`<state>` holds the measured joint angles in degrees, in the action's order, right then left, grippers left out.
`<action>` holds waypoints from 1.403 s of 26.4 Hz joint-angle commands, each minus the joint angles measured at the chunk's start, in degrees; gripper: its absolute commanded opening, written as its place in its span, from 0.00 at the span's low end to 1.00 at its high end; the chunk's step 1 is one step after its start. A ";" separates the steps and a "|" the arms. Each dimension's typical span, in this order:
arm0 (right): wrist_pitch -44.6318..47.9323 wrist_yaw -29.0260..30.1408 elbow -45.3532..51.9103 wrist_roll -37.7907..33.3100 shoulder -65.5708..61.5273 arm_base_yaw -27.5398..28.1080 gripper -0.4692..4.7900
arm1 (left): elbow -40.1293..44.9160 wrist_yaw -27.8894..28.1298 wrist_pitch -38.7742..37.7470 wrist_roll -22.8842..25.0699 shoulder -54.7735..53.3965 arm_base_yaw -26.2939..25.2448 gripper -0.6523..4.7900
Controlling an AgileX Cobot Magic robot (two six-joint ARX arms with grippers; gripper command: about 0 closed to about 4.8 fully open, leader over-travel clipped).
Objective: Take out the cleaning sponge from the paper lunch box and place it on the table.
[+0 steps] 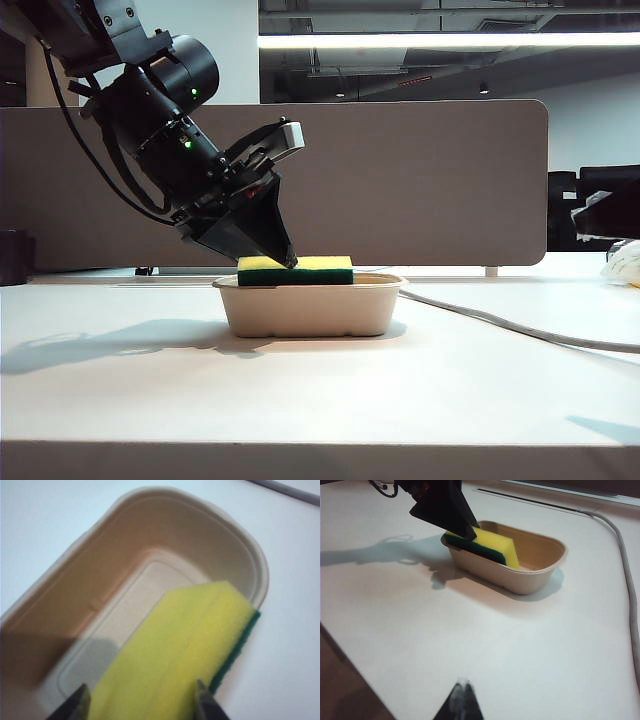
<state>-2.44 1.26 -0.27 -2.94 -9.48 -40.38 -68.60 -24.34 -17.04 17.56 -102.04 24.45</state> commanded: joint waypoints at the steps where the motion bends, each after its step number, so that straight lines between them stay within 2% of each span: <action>1: 0.96 -0.02 -0.04 -0.02 -0.02 0.00 0.08 | -0.22 0.13 0.00 0.72 -0.39 0.00 0.59; 4: 0.96 -0.02 -0.04 -0.02 -0.02 0.00 0.08 | -0.17 0.09 -0.26 0.68 -1.01 0.00 0.32; 8: 0.96 -0.02 -0.04 -0.02 -0.02 0.00 0.08 | -0.17 0.13 -0.50 0.72 -1.38 0.02 0.13; 9: 0.96 -0.02 -0.04 -0.02 -0.02 0.00 0.08 | -0.20 0.11 -0.39 0.68 -1.36 0.02 0.11; 16: 0.96 -0.02 -0.04 -0.02 -0.02 0.00 0.08 | -0.22 -0.20 1.64 -0.31 -1.33 0.02 0.11; 20: 0.96 -0.02 -0.04 -0.02 0.00 0.00 0.08 | -0.81 -3.87 3.52 -2.73 -1.11 0.02 0.11; 30: 0.96 -0.02 -0.04 -0.02 0.00 0.00 0.08 | -10.10 -7.98 0.52 -4.94 -0.59 0.13 0.11; 32: 0.96 -0.02 -0.04 -0.02 0.00 0.00 0.08 | -12.22 -6.84 -2.89 -3.87 -0.13 0.11 0.11; 37: 0.96 -0.02 -0.04 -0.02 0.09 0.00 0.08 | -16.11 3.21 -13.92 1.75 3.34 -0.04 0.11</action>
<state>-2.44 1.26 -0.27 -2.96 -9.48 -40.38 -84.18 -24.27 -27.77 17.02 -100.03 24.40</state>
